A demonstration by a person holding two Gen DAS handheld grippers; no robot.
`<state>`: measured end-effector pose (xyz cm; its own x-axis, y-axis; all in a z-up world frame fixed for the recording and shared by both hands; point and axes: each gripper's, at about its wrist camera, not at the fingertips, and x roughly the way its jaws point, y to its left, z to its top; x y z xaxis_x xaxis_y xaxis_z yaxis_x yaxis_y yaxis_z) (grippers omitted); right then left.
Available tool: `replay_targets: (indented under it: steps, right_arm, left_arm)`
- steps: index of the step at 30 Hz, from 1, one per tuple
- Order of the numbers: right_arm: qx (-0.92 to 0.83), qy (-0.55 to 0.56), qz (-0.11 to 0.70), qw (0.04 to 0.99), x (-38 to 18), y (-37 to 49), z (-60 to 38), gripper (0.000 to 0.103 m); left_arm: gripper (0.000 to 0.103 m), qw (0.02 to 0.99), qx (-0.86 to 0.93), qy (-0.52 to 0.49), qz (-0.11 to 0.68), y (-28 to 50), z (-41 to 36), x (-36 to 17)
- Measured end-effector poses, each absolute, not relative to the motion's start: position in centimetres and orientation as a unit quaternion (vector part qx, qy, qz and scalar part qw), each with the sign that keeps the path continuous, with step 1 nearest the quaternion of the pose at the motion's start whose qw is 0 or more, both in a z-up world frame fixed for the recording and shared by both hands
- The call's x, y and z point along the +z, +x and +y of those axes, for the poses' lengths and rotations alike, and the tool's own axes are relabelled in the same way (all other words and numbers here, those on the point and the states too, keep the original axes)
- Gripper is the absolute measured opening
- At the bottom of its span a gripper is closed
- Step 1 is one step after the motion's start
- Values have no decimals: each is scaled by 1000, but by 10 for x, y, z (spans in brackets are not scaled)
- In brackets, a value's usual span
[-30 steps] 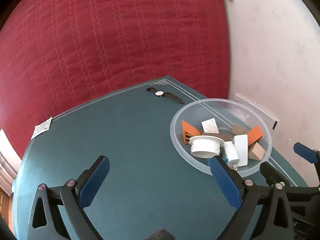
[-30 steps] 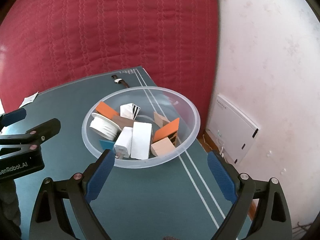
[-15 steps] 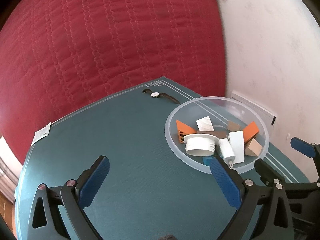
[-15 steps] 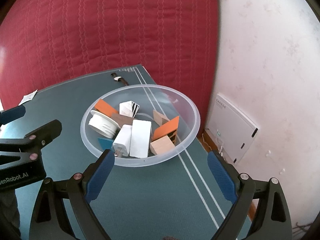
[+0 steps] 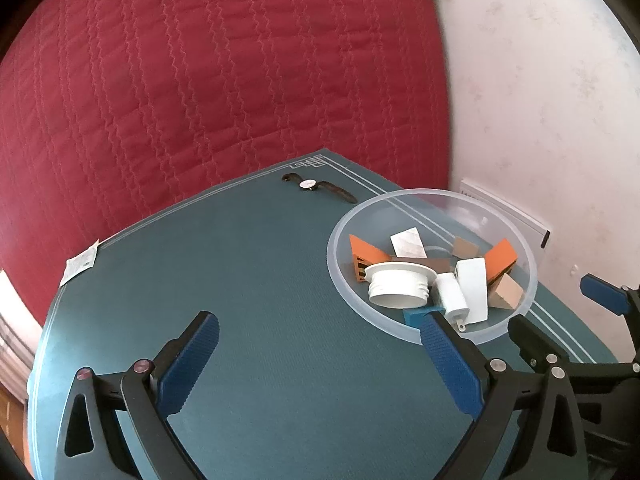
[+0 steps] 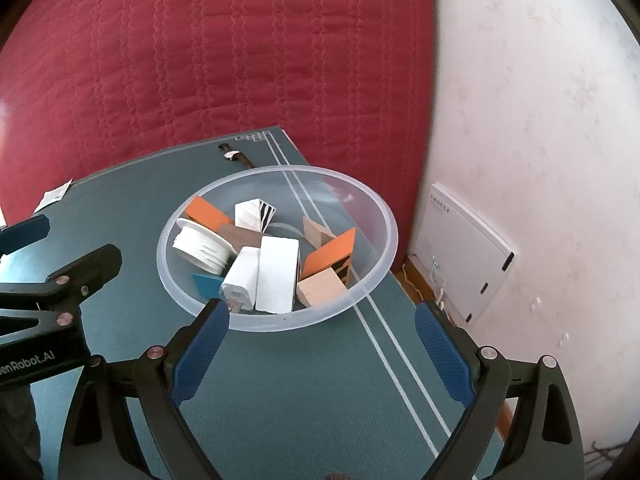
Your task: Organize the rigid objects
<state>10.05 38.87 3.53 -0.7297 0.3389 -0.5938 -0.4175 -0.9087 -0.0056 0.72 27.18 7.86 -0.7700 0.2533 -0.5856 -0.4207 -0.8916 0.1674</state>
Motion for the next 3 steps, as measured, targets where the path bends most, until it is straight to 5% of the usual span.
replay_targets:
  steps: [3]
  right_arm:
    - [928, -309, 64, 201, 34, 101, 387, 95]
  left_arm:
    - [102, 181, 929, -289, 146, 7, 271, 79]
